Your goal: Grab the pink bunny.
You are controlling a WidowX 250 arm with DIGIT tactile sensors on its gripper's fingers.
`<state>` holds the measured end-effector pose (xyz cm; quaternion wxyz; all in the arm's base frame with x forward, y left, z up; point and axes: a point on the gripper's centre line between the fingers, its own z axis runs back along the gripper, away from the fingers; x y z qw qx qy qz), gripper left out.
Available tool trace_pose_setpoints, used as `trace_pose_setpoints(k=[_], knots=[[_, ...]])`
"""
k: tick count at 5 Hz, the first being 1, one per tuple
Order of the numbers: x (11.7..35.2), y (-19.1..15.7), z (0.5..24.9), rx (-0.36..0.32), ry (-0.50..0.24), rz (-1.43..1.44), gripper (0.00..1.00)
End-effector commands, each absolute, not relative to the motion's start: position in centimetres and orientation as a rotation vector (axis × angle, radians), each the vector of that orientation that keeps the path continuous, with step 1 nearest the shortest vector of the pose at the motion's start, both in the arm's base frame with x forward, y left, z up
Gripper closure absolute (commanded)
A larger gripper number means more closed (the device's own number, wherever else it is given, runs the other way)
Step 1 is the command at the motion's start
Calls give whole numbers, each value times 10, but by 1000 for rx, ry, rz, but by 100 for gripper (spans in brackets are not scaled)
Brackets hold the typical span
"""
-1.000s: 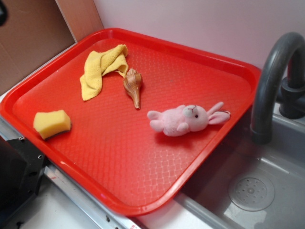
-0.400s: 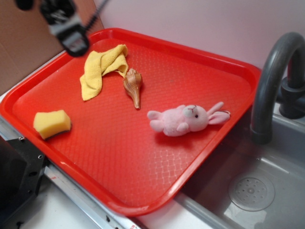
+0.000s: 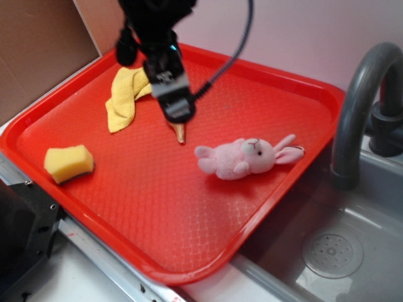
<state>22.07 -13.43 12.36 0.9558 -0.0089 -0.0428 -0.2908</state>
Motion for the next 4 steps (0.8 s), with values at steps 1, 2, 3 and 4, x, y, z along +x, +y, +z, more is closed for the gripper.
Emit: trace_pose_setpoints(k=[1,2,3,4], knots=[[235,-156,82,-209,-36,-707,0],[238,-160,63,-181,7,-714,0],[240,-164,44,-156,63,-727,0],[235,-174,22,-123,118,-789,0]])
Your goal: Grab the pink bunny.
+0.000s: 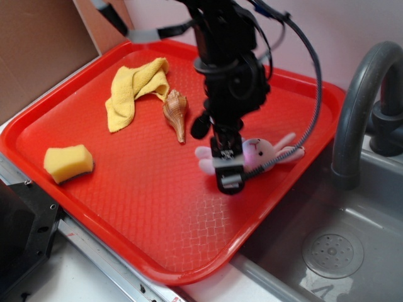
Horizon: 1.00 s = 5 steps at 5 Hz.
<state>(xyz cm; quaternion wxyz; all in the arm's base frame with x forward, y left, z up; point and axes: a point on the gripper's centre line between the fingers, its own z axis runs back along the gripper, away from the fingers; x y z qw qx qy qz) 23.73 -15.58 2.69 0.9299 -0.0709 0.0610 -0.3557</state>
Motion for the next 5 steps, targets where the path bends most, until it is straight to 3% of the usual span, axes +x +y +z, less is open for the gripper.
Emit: trace_pose_setpoints(k=[1,2,3,4,5], knots=[[232,-181,9,-77,160,-811,0],[232,-181,10,-45,162,-804,100],[232,-175,15,-17,160,-770,100],[231,-152,48,-4,143,-612,100],[220,-114,95,-146,70,-373,100]])
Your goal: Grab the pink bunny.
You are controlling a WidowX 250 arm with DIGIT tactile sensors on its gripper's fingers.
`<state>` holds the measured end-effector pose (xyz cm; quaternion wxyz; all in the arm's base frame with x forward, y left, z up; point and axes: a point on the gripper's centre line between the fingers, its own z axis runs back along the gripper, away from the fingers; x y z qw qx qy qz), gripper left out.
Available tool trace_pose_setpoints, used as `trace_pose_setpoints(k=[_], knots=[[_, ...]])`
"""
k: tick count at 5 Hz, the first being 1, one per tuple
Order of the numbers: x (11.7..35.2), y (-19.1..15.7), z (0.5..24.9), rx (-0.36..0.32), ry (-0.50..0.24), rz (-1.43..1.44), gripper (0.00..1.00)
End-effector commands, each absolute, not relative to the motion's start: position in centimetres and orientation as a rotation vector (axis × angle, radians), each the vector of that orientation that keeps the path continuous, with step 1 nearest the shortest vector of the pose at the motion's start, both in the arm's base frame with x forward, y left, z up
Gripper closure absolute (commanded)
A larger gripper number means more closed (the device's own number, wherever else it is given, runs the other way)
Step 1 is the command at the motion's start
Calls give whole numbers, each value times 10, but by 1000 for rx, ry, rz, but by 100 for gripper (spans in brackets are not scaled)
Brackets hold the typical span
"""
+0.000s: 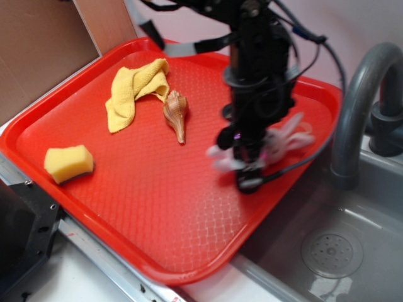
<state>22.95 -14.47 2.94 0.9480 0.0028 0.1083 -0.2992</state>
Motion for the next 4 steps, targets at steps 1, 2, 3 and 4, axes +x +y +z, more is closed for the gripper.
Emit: trace_pose_setpoints(k=[1,2,3,4], knots=[[206,-86,144,-166,15,-210,100],[181,-60,176,-174,-80,-34,100],[170,-45,187,-55,-117,106,100],[181,-38,175,-73,-29,64,100]])
